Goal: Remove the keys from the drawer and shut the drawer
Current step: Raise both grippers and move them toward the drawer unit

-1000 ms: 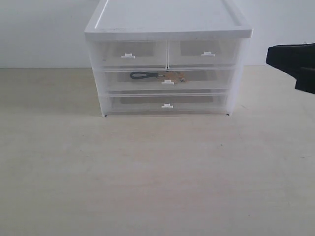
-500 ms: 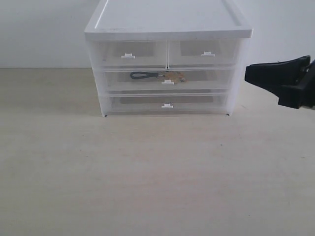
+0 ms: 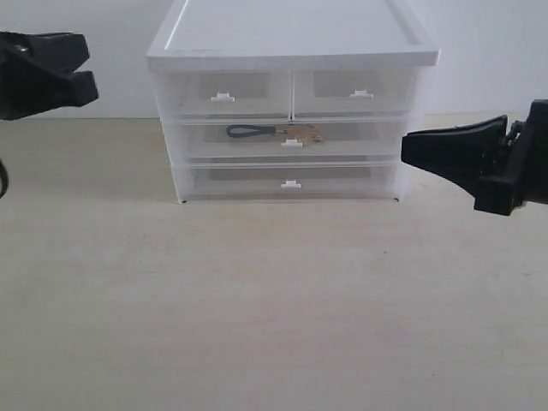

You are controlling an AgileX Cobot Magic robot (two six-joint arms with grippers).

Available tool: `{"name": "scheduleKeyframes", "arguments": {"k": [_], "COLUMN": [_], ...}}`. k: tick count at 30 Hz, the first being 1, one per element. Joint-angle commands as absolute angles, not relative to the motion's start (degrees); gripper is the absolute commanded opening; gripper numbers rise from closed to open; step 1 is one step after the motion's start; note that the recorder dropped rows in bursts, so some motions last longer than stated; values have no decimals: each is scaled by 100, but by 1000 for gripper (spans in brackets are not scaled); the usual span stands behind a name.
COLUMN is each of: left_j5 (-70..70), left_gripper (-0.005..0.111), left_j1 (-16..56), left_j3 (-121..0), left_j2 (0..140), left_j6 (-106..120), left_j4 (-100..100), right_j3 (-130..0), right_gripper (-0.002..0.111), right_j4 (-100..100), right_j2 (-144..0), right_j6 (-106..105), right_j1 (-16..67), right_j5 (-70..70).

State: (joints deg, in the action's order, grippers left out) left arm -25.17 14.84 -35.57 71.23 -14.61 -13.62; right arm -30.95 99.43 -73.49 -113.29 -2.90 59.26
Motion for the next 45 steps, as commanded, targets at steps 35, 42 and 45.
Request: {"name": "scheduleKeyframes", "arguments": {"k": [35, 42, 45], "left_j5": [-3683, -3702, -3728], "left_gripper": [4, 4, 4], "left_j1": [1656, 1656, 1656], "left_j3": [-5519, -5567, -5567], "left_j2": [10583, 10729, 10729], "left_j6": [-1173, -1200, -1200], "left_j4": [-1993, -1819, -1819], "right_j3": [-3354, -3354, -3354], "right_gripper": [0, 0, 0], "right_j4": [9995, 9995, 9995], "right_j2": [-7389, -7389, -7389], "right_j6": [-10814, -10797, -10861], "right_j1": [2135, 2135, 2135], "right_j5": [2194, 2194, 2075]}}
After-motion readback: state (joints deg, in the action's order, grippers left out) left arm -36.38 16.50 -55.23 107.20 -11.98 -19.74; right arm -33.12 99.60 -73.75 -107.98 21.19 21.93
